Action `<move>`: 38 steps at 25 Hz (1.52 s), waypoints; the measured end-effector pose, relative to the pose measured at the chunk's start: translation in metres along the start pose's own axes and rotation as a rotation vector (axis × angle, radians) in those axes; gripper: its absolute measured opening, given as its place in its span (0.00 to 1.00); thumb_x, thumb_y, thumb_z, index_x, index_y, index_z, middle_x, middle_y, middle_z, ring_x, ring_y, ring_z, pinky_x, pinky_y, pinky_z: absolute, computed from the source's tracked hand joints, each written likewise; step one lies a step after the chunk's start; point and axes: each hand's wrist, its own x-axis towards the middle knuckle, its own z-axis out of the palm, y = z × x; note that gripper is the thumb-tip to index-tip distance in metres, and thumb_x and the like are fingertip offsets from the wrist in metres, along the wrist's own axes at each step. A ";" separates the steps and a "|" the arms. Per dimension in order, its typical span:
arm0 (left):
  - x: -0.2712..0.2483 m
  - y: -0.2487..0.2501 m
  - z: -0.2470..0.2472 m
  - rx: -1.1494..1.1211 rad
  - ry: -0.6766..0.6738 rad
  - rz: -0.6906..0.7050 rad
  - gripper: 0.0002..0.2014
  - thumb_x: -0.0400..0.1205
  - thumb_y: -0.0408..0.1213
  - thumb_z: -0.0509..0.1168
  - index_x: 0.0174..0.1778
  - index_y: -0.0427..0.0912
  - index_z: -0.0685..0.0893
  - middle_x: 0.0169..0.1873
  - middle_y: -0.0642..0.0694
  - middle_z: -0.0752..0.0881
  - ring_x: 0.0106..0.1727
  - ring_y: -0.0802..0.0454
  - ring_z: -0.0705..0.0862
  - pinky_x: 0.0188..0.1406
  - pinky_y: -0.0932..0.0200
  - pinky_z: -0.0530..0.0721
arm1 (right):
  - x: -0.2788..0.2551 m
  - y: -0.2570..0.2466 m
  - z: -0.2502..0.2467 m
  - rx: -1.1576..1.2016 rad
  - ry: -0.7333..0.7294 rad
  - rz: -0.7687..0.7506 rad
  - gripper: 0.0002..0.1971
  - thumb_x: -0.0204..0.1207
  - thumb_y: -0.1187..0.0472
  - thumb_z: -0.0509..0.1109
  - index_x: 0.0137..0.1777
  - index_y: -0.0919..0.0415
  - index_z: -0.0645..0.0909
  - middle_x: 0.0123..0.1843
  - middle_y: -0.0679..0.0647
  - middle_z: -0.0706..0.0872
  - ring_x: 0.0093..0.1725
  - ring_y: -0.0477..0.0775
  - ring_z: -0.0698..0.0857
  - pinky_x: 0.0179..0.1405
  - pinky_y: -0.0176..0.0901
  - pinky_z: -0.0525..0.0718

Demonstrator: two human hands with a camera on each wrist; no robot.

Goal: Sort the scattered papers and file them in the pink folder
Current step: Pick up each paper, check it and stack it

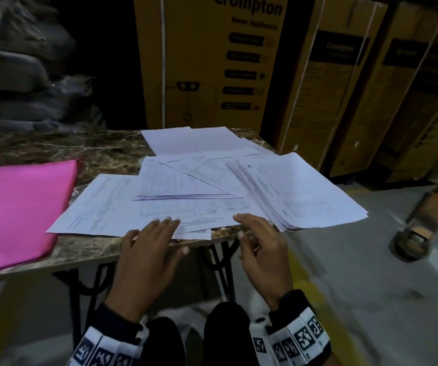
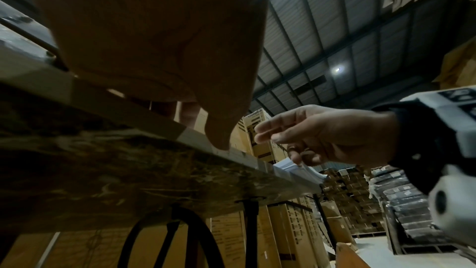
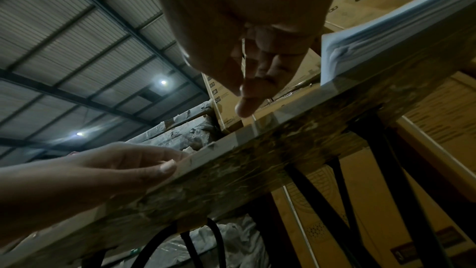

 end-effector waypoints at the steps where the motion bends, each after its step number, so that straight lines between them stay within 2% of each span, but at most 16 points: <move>1: -0.002 -0.002 -0.001 0.006 0.013 -0.001 0.30 0.82 0.60 0.53 0.77 0.50 0.77 0.72 0.49 0.83 0.76 0.46 0.78 0.70 0.40 0.70 | 0.001 -0.001 0.005 -0.002 0.000 -0.003 0.17 0.83 0.68 0.67 0.67 0.51 0.84 0.64 0.40 0.84 0.47 0.39 0.82 0.48 0.41 0.87; 4: -0.009 -0.009 -0.003 0.005 0.079 0.001 0.26 0.81 0.55 0.61 0.73 0.48 0.80 0.65 0.49 0.88 0.69 0.46 0.83 0.68 0.44 0.71 | -0.003 0.003 0.016 -0.026 -0.023 0.016 0.16 0.83 0.69 0.68 0.66 0.51 0.84 0.64 0.41 0.84 0.50 0.40 0.83 0.50 0.33 0.83; 6: -0.013 -0.017 -0.005 -0.003 0.154 -0.002 0.25 0.80 0.54 0.62 0.69 0.45 0.84 0.58 0.48 0.90 0.63 0.46 0.86 0.65 0.45 0.74 | -0.007 0.008 0.020 -0.008 -0.039 0.060 0.17 0.83 0.68 0.69 0.67 0.49 0.83 0.65 0.39 0.83 0.51 0.44 0.86 0.48 0.32 0.83; 10: -0.015 -0.029 -0.011 0.008 0.337 0.053 0.22 0.79 0.49 0.62 0.60 0.40 0.90 0.45 0.45 0.91 0.52 0.48 0.84 0.55 0.49 0.74 | -0.001 0.011 0.023 0.025 0.000 0.071 0.17 0.82 0.67 0.70 0.66 0.49 0.84 0.65 0.39 0.83 0.47 0.46 0.87 0.42 0.44 0.89; 12: -0.017 -0.033 -0.015 0.008 0.404 0.090 0.17 0.78 0.43 0.65 0.56 0.39 0.92 0.42 0.44 0.91 0.51 0.49 0.80 0.53 0.49 0.73 | -0.001 0.009 0.025 0.026 -0.002 0.043 0.17 0.82 0.68 0.70 0.66 0.50 0.84 0.66 0.41 0.83 0.49 0.50 0.88 0.44 0.49 0.89; 14: -0.021 -0.036 -0.019 0.001 0.447 0.096 0.13 0.75 0.34 0.70 0.53 0.39 0.93 0.41 0.44 0.91 0.52 0.50 0.79 0.53 0.49 0.73 | -0.004 0.004 0.026 0.022 -0.012 0.017 0.17 0.81 0.69 0.70 0.66 0.50 0.84 0.66 0.42 0.83 0.49 0.52 0.88 0.45 0.48 0.88; 17: -0.030 -0.040 -0.020 -0.016 0.442 0.112 0.13 0.72 0.27 0.72 0.51 0.41 0.93 0.44 0.47 0.92 0.55 0.50 0.82 0.55 0.52 0.72 | -0.012 -0.006 0.026 0.045 -0.031 0.025 0.18 0.80 0.70 0.71 0.65 0.49 0.85 0.66 0.42 0.83 0.50 0.49 0.88 0.42 0.39 0.86; 19: -0.037 -0.045 -0.021 -0.042 0.431 0.118 0.12 0.73 0.26 0.71 0.49 0.42 0.92 0.50 0.50 0.92 0.60 0.48 0.83 0.58 0.53 0.70 | -0.020 -0.012 0.025 0.057 -0.037 0.028 0.18 0.79 0.69 0.72 0.64 0.50 0.85 0.66 0.42 0.83 0.50 0.48 0.87 0.39 0.34 0.84; 21: -0.045 -0.050 -0.019 -0.055 0.428 0.087 0.10 0.74 0.27 0.71 0.46 0.42 0.92 0.56 0.50 0.91 0.65 0.43 0.83 0.62 0.49 0.71 | -0.029 -0.013 0.023 0.062 -0.003 0.048 0.17 0.78 0.70 0.72 0.63 0.52 0.86 0.67 0.43 0.83 0.50 0.47 0.87 0.38 0.32 0.84; 24: -0.053 -0.048 -0.012 -0.057 0.468 0.004 0.08 0.74 0.27 0.70 0.44 0.42 0.92 0.59 0.46 0.90 0.69 0.37 0.81 0.64 0.40 0.74 | -0.036 -0.004 0.020 0.035 0.093 0.103 0.21 0.77 0.76 0.71 0.61 0.51 0.87 0.68 0.41 0.82 0.52 0.46 0.86 0.41 0.31 0.84; 27: -0.056 -0.039 -0.009 -0.110 0.496 -0.013 0.11 0.74 0.21 0.72 0.43 0.42 0.91 0.58 0.46 0.90 0.70 0.37 0.80 0.66 0.38 0.75 | -0.034 0.000 0.020 -0.002 0.108 0.125 0.22 0.77 0.78 0.70 0.59 0.50 0.88 0.68 0.39 0.80 0.56 0.42 0.85 0.45 0.34 0.85; 30: -0.061 -0.038 -0.011 -0.149 0.485 -0.063 0.14 0.74 0.16 0.72 0.45 0.41 0.90 0.60 0.45 0.88 0.73 0.36 0.78 0.68 0.34 0.75 | -0.034 -0.003 0.022 -0.007 0.093 0.107 0.17 0.78 0.76 0.71 0.55 0.53 0.90 0.63 0.45 0.84 0.61 0.40 0.84 0.46 0.40 0.88; 33: -0.074 -0.035 -0.013 -0.150 0.523 -0.134 0.09 0.78 0.25 0.68 0.49 0.40 0.90 0.66 0.39 0.84 0.75 0.32 0.75 0.70 0.33 0.72 | -0.041 -0.009 0.020 0.022 0.122 0.050 0.14 0.76 0.75 0.73 0.52 0.56 0.91 0.58 0.48 0.87 0.58 0.42 0.86 0.50 0.36 0.87; 36: -0.083 -0.029 -0.018 -0.158 0.572 -0.194 0.11 0.81 0.32 0.67 0.56 0.40 0.91 0.67 0.35 0.81 0.74 0.30 0.75 0.69 0.32 0.73 | -0.051 -0.016 0.023 0.010 0.133 0.008 0.12 0.75 0.74 0.75 0.52 0.58 0.91 0.53 0.48 0.90 0.55 0.46 0.89 0.53 0.46 0.88; 38: -0.089 -0.023 -0.020 -0.175 0.598 -0.226 0.13 0.82 0.35 0.67 0.61 0.40 0.89 0.66 0.35 0.80 0.71 0.33 0.76 0.67 0.34 0.75 | -0.056 -0.024 0.027 0.027 0.128 -0.018 0.11 0.75 0.74 0.75 0.51 0.58 0.91 0.51 0.48 0.90 0.53 0.45 0.89 0.51 0.46 0.88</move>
